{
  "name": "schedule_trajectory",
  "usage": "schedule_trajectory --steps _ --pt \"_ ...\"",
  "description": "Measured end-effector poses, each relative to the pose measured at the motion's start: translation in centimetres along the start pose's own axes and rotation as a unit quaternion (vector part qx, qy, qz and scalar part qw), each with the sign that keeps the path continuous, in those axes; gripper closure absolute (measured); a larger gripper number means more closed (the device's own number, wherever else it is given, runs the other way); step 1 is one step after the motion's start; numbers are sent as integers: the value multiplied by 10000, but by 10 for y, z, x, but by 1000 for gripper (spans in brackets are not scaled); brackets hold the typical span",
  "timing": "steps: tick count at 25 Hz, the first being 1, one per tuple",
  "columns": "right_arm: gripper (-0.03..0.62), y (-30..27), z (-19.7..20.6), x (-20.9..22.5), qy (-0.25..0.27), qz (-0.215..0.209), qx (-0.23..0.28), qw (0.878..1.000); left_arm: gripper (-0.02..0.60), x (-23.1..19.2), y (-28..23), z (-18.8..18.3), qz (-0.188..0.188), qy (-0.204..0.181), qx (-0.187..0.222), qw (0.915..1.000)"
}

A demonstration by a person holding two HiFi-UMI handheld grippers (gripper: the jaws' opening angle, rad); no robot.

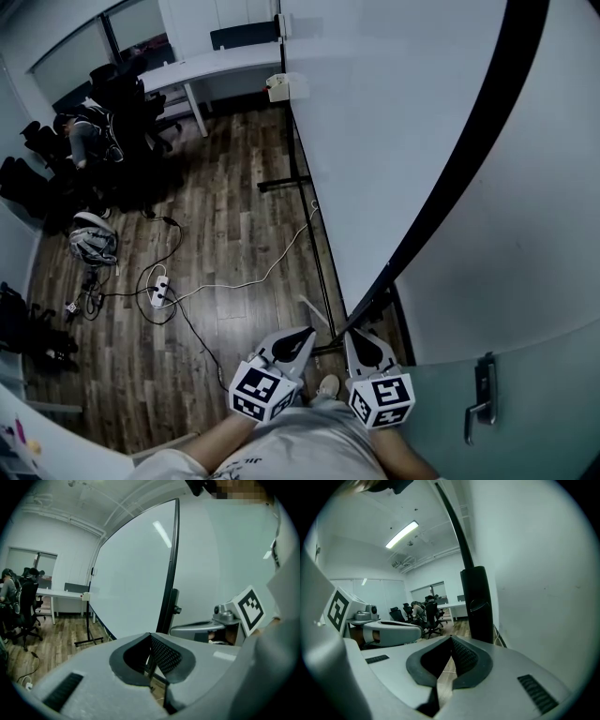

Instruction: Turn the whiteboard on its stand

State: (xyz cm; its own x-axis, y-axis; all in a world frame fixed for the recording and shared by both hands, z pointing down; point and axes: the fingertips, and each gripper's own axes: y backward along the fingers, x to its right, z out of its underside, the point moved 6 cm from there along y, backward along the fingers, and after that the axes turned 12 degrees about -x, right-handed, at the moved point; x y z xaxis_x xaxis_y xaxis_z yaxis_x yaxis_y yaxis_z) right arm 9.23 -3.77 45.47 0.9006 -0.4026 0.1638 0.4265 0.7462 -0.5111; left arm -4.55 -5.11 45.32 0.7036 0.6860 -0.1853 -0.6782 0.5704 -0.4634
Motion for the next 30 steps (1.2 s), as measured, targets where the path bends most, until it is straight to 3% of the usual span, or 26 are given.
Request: schedule_trajectory --steps 30 --pt "588 -9 -5 -6 -5 -33 -43 10000 572 -8 2 0 -9 65 44 10000"
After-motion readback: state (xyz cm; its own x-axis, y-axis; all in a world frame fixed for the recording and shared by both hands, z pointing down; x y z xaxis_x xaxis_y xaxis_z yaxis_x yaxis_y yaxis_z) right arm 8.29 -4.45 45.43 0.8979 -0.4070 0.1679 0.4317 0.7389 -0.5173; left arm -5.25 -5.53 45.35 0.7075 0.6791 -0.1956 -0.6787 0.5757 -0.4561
